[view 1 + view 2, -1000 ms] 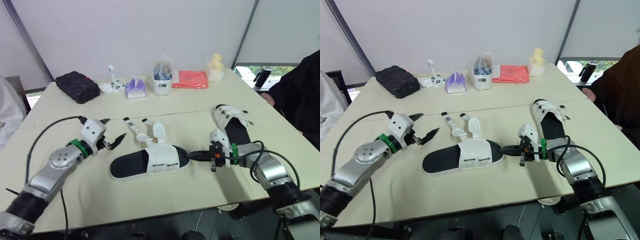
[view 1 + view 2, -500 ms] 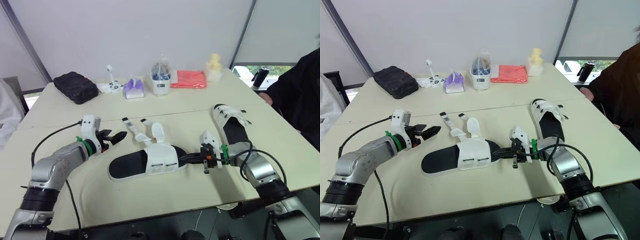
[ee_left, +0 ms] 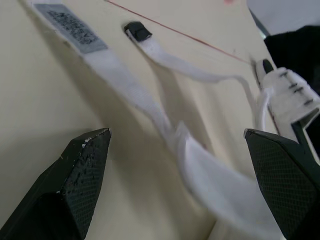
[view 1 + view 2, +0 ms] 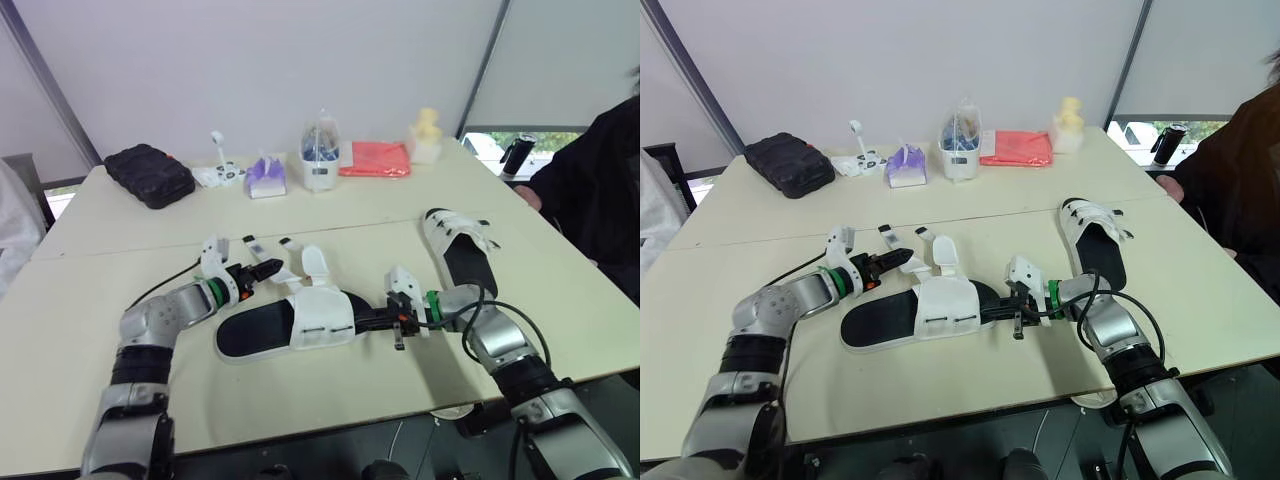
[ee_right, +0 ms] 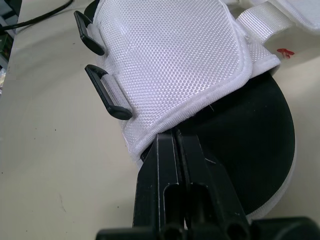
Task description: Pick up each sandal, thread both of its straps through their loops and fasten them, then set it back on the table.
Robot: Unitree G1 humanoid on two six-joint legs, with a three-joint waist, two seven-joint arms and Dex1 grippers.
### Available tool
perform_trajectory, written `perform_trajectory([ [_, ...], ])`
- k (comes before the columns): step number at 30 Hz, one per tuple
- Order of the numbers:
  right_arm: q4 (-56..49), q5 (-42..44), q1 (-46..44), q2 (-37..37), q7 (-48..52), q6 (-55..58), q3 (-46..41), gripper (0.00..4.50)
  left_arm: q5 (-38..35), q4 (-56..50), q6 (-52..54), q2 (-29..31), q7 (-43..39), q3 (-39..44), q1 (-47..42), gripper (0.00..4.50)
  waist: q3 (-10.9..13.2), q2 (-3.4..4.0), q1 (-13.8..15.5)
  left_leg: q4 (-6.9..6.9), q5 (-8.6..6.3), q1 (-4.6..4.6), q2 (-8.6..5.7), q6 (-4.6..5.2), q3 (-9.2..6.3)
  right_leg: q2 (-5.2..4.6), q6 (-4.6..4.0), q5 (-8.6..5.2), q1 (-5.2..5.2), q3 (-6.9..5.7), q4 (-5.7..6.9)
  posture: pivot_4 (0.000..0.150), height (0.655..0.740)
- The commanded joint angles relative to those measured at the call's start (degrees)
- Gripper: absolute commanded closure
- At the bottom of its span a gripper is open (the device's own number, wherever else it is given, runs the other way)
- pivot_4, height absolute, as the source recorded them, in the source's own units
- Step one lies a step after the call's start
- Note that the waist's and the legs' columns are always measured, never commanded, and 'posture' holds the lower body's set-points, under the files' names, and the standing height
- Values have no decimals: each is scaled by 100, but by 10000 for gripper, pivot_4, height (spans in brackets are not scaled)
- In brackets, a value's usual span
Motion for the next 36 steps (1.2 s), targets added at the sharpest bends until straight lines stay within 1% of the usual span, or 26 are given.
perform_trajectory([
  [1,3,-124,-3,121,-10,-1,124,44775,559,1207,-758,-53,-171,138,-645,527,-2,-3,-5,0,0,1,0,0,0,0,0,0,0,0,0,1500,7400],
  [5,36,-194,-11,170,-21,-50,153,44775,975,2698,-1448,-87,-446,275,-1395,527,-3,-5,-19,-3,0,3,0,0,2,0,0,0,1,0,-1,1500,7400],
  [9,68,-248,-21,234,-54,-83,142,44775,1277,3562,-2035,-108,-762,412,-1800,527,-4,-7,-33,-4,0,5,0,0,2,1,0,1,1,-1,1,1500,7400],
  [10,64,-262,-19,255,-68,-87,141,45000,1342,3729,-2161,-112,-808,461,-1872,5976,-5,-7,-35,-4,0,5,1,0,2,1,0,1,1,-1,1,1500,7400],
  [11,53,-272,-13,273,-87,-89,140,45000,1380,3855,-2264,-116,-848,516,-1930,8774,-5,-7,-39,-4,0,5,1,0,2,1,0,1,1,-1,2,1500,7400],
  [16,23,-312,4,315,-135,-93,120,45000,1562,4130,-2544,-124,-975,719,-2079,35548,-4,-8,-39,-4,0,5,1,0,2,1,1,1,-1,-1,3,1500,7400],
  [18,32,-322,7,320,-149,-98,114,45000,1618,4167,-2578,-123,-1010,792,-2098,44712,-4,-8,-38,-4,0,5,1,0,2,1,1,1,-1,-1,3,1500,7400],
  [22,89,-357,9,321,-159,-147,124,45000,1770,4096,-2669,-74,-1428,814,-2132,44712,-4,-8,-38,-4,0,5,1,0,2,1,1,1,-1,-1,4,1500,7400],
  [26,135,-409,10,284,-121,-219,141,45000,2543,3513,-3543,-44,-2447,74,-2148,44712,-4,-8,-31,-5,0,5,1,0,2,2,1,1,-1,-1,4,1500,7400],
  [28,162,-412,4,264,-99,-243,137,45000,3017,2853,-4239,-37,-3083,-498,-2047,44712,-4,-9,-27,-4,0,3,1,-1,3,2,1,1,-1,-1,3,1500,7400],
  [30,192,-413,-5,248,-80,-264,133,45000,3542,2111,-5147,32,-3563,-1098,-1789,44712,-4,-9,-30,-4,0,2,1,-1,3,2,0,1,-1,-1,2,1500,7400],
  [32,232,-422,-15,230,-59,-297,133,45000,4175,1477,-6504,206,-3771,-1677,-1452,44712,-5,-6,-37,-8,0,3,2,-1,4,1,0,1,-1,1,0,1500,7400],
  [34,274,-435,-24,214,-38,-340,138,45000,4742,1199,-8028,448,-3837,-2124,-1186,44712,-6,-4,-34,-13,-1,5,4,-2,6,1,-1,2,-1,2,-3,1500,7400],
  [35,297,-448,-29,205,-27,-368,146,45000,5077,1248,-8794,601,-3695,-2294,-1146,44712,-6,-4,-28,-13,-1,6,4,-3,5,2,-2,2,-1,3,-4,1500,7400],
  [36,322,-459,-35,196,-16,-395,151,45000,5534,1362,-9630,779,-3382,-2451,-1162,44712,-6,-5,-26,-13,-1,7,4,-3,6,2,-3,3,-2,4,-4,1500,7400],
])
